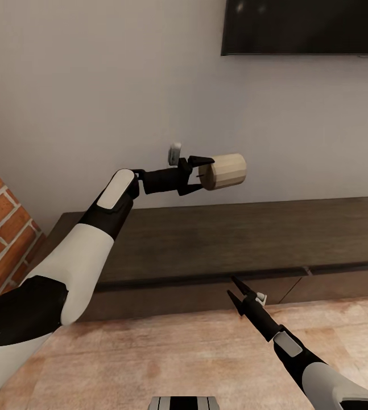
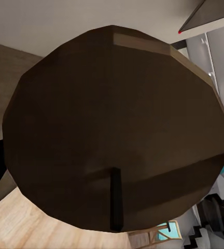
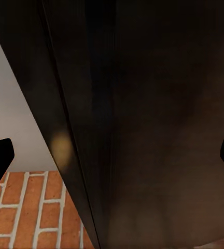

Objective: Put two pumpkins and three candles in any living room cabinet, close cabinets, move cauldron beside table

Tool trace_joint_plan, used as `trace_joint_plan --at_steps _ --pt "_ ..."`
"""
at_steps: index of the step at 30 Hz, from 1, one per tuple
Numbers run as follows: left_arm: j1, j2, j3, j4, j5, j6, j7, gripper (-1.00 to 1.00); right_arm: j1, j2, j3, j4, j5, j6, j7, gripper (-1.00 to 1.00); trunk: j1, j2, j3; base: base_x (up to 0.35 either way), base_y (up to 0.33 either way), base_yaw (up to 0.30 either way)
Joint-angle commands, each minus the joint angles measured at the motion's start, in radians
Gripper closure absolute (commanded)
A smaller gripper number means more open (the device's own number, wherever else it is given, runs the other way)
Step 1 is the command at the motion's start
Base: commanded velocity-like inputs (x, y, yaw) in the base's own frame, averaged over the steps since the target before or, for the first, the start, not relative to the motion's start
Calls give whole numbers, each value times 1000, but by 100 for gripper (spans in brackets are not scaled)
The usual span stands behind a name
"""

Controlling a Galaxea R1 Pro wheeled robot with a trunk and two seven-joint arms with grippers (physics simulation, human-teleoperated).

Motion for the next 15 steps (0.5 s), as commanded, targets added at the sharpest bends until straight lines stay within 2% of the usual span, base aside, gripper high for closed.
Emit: trace_joint_plan --at_steps 1,5,10,15 --pt "-1 0 0 1 -5 2 -7 100 0 0 -1 0 -4 10 2 -100 0 0 -1 0 0 0" --pt "-1 0 0 1 -5 2 -7 100 0 0 -1 0 -4 9 2 -100 0 0 -1 0 0 0" --pt "-1 0 0 1 -5 3 -7 100 0 0 -1 0 -4 9 2 -100 2 -1 -20 0 0 0" --pt "-1 0 0 1 -5 3 -7 100 0 0 -1 0 -4 9 2 -100 2 -1 -20 0 0 0"
